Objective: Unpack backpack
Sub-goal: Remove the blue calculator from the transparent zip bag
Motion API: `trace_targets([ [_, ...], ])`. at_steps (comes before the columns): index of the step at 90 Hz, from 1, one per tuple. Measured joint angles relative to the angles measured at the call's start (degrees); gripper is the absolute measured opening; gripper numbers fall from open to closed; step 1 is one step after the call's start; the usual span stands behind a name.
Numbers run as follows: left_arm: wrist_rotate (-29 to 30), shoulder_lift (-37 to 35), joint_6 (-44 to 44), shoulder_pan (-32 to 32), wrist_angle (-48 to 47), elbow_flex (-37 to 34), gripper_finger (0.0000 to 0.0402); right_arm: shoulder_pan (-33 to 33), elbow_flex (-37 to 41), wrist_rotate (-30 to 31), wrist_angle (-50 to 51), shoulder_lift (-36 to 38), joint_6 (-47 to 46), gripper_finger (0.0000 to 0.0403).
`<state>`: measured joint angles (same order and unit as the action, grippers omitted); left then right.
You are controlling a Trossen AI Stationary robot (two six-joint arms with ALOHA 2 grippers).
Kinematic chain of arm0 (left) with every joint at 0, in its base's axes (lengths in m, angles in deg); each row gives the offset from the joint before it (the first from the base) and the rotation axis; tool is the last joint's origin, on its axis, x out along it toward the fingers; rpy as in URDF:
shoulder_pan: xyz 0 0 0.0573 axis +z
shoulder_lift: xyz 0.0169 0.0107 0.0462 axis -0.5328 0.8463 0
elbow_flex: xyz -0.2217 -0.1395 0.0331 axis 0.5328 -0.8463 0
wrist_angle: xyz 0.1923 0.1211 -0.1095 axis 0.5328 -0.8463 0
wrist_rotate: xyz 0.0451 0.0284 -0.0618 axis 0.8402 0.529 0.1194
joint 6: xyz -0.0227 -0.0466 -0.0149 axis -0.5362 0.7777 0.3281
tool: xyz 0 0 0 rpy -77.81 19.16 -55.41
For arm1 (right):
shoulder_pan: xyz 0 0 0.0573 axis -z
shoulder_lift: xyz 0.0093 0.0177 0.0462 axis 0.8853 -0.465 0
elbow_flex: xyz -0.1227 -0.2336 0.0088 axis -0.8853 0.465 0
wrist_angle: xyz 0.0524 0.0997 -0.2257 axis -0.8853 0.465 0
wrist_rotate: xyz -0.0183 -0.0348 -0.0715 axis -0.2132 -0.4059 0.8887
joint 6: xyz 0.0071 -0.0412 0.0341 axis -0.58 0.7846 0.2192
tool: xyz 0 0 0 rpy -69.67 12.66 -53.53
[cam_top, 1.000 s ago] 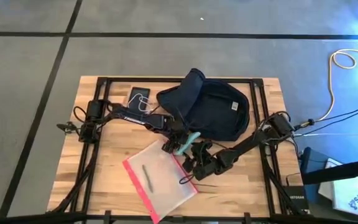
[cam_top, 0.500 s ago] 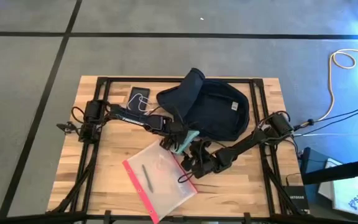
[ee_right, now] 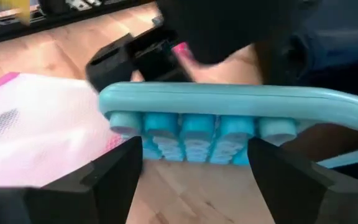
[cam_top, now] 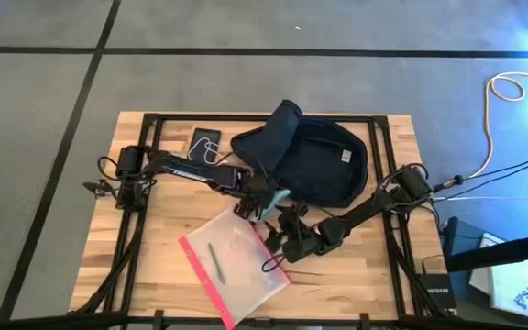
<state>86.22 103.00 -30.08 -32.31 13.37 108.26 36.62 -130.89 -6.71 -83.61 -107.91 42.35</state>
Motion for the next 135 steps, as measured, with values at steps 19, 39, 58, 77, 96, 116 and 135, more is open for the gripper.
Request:
trace_targets([
  [19,3.56,-1.10,1.14,0.07,-6.05,-0.02,0.0239,1.07,0.00,1.24,-2.19,0.02,2.23,0.0275],
  [39,4.70,-5.11,2.08,0.15,-6.97,-0.02,0.0239,3.20,0.00,1.34,-2.71,0.02,8.05,0.0275],
  [58,5.53,-9.86,3.63,0.24,-10.79,-0.02,0.0239,6.59,0.02,-0.45,-5.28,0.07,12.65,0.0275],
  [77,6.22,-13.14,5.96,0.24,-13.10,0.00,0.0239,9.00,0.02,-3.07,-5.11,0.07,14.32,0.0275],
  [96,-2.08,-13.14,9.48,-1.02,-11.04,-0.88,0.0239,7.54,0.04,-15.41,-4.11,0.81,24.35,0.0275],
  [116,-6.25,-12.83,9.13,-1.31,2.34,-9.25,0.0239,3.94,0.02,-21.03,-0.02,2.79,26.68,0.0275],
  [135,-6.63,-12.83,9.61,-0.74,3.90,-13.40,0.0239,-0.15,0.07,-19.36,8.71,2.86,21.69,0.0275],
])
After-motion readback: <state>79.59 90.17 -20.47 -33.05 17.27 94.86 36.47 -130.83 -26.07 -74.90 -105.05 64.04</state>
